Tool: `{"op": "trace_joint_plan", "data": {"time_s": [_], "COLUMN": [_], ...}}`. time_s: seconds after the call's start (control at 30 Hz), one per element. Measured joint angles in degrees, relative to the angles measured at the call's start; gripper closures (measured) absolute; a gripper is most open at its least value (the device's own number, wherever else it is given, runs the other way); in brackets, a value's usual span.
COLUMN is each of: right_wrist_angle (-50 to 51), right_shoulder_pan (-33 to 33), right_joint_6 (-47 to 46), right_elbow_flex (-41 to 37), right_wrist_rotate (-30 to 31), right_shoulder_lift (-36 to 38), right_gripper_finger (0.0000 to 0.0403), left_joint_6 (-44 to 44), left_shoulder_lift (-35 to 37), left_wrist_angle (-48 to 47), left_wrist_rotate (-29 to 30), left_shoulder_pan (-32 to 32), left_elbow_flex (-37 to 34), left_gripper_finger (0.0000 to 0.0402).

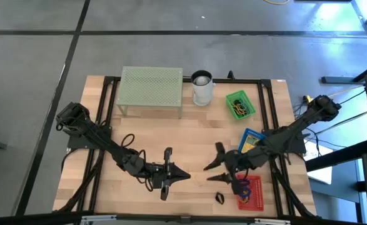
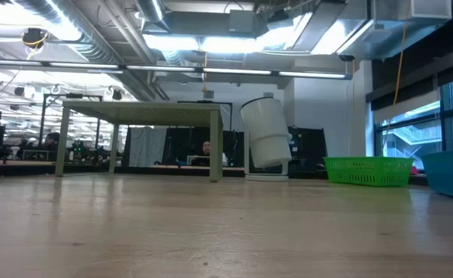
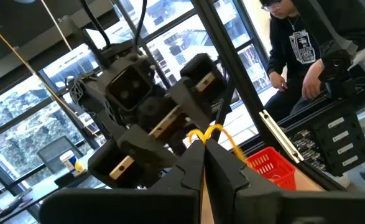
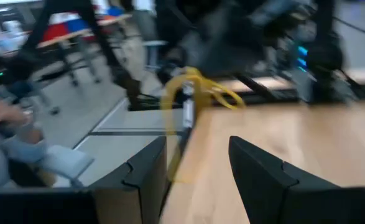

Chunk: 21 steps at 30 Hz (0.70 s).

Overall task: Pick & Place Office Desk Supplies
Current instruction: Put the yellow rubber band into the green bin

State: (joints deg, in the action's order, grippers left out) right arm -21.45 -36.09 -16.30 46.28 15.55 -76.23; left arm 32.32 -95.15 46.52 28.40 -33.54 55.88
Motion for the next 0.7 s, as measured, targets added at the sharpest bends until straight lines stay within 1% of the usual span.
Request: {"op": "trace_joint_plan", "data": {"time_s": [0.03, 0.1, 0.2, 0.3, 0.5, 0.7], "right_wrist_angle": [-2.1, -5.7, -8.9, -10.9, -11.9, -12.8], "right_shoulder_pan": [0.3, 0.9, 1.7, 2.2, 3.2, 3.4], "right_joint_6": [1.9, 5.6, 10.6, 13.6, 14.1, 14.0], "right_elbow_flex": [0.0, 0.0, 0.0, 0.0, 0.0, 0.0], "right_wrist_rotate": [-1.6, -3.1, -3.1, -3.0, -3.1, -3.1], "right_shoulder_lift": [-1.1, -3.3, -6.1, -7.7, -8.5, -8.5], "right_gripper_finger": [0.0227, 0.0227, 0.0227, 0.0227, 0.0227, 0.0227], "left_joint_6": [0.0, 0.0, 0.0, -0.1, -0.5, -3.8], "left_shoulder_lift": [0.0, 0.0, 0.0, 0.0, 0.0, 0.0], "left_wrist_angle": [0.0, 0.0, 0.0, -0.6, -1.8, -1.8], "left_wrist_rotate": [0.0, 0.0, 0.0, 0.0, 0.3, 0.4], "left_shoulder_pan": [0.0, 0.0, 0.2, 0.3, 1.2, 2.5], "left_elbow_flex": [0.0, 0.0, 0.0, 0.0, 0.0, 0.0], "left_gripper_finger": [0.0397, 0.0396, 0.0396, 0.0396, 0.0396, 0.0396]}}
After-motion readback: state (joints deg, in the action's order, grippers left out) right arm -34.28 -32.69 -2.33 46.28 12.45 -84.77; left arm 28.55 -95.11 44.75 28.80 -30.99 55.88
